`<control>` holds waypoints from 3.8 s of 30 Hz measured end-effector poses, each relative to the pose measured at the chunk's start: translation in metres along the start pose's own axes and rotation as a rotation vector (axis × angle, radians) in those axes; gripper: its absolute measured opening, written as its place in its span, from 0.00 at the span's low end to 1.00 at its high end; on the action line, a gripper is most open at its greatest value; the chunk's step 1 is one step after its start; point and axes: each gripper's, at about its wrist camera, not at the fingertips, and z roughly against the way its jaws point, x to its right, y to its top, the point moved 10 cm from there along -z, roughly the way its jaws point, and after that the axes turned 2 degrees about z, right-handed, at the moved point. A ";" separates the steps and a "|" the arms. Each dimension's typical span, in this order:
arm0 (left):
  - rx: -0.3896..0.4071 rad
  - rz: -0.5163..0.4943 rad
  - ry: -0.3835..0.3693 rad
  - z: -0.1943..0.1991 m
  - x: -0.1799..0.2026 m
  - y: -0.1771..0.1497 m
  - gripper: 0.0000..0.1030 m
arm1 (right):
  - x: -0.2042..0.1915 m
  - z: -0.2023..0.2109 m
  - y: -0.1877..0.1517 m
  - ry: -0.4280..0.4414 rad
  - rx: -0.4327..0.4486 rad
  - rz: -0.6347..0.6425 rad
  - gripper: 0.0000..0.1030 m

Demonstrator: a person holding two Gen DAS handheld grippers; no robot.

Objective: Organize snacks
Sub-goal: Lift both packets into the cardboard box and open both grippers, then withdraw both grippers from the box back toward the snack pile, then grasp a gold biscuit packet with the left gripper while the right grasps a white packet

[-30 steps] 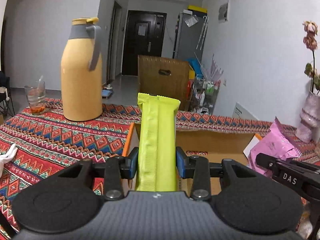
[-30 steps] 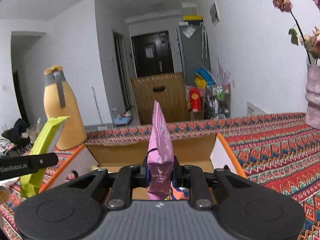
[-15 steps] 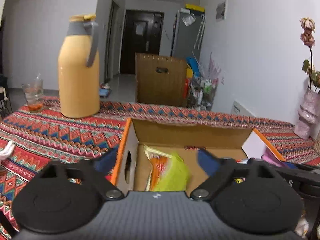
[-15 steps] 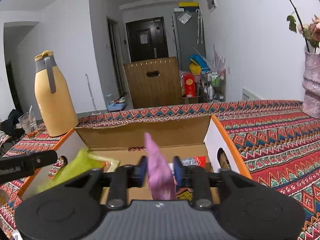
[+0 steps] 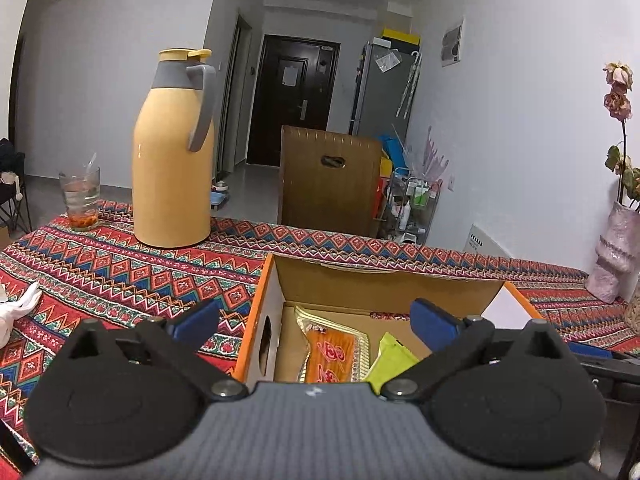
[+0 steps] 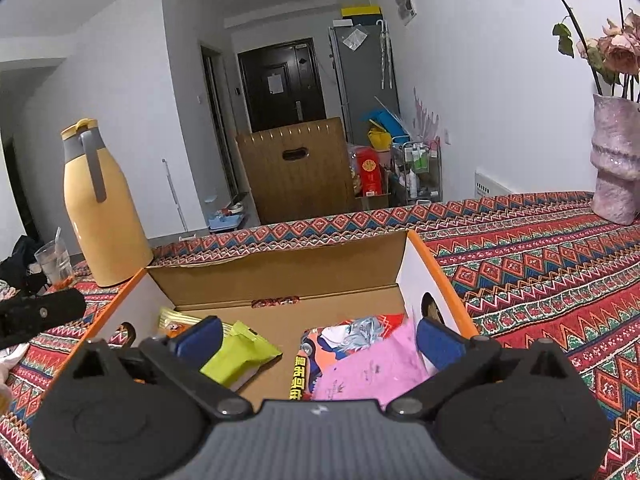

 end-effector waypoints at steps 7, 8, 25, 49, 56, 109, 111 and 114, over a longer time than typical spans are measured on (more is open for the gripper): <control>0.067 -0.002 -0.027 0.033 0.009 0.016 1.00 | -0.008 0.019 0.009 0.005 0.035 0.029 1.00; 0.077 -0.002 -0.031 0.038 0.010 0.019 1.00 | -0.010 0.024 0.012 0.005 0.049 0.038 1.00; 0.146 -0.044 -0.071 0.120 -0.004 0.018 1.00 | -0.024 0.127 0.026 0.047 0.197 0.121 1.00; -0.034 -0.104 -0.001 0.144 -0.042 -0.117 1.00 | 0.011 0.170 -0.115 0.001 0.023 0.135 1.00; -0.025 -0.133 -0.007 0.141 -0.036 -0.123 1.00 | 0.010 0.163 -0.125 0.011 -0.012 0.120 1.00; -0.065 -0.063 -0.012 0.133 -0.045 -0.128 1.00 | 0.020 0.144 -0.137 0.000 -0.073 0.121 0.23; -0.065 -0.060 -0.008 0.134 -0.046 -0.127 1.00 | 0.021 0.148 -0.135 0.004 -0.046 0.109 0.22; -0.071 -0.056 -0.001 0.134 -0.047 -0.126 1.00 | 0.022 0.154 -0.131 0.011 -0.011 0.098 0.22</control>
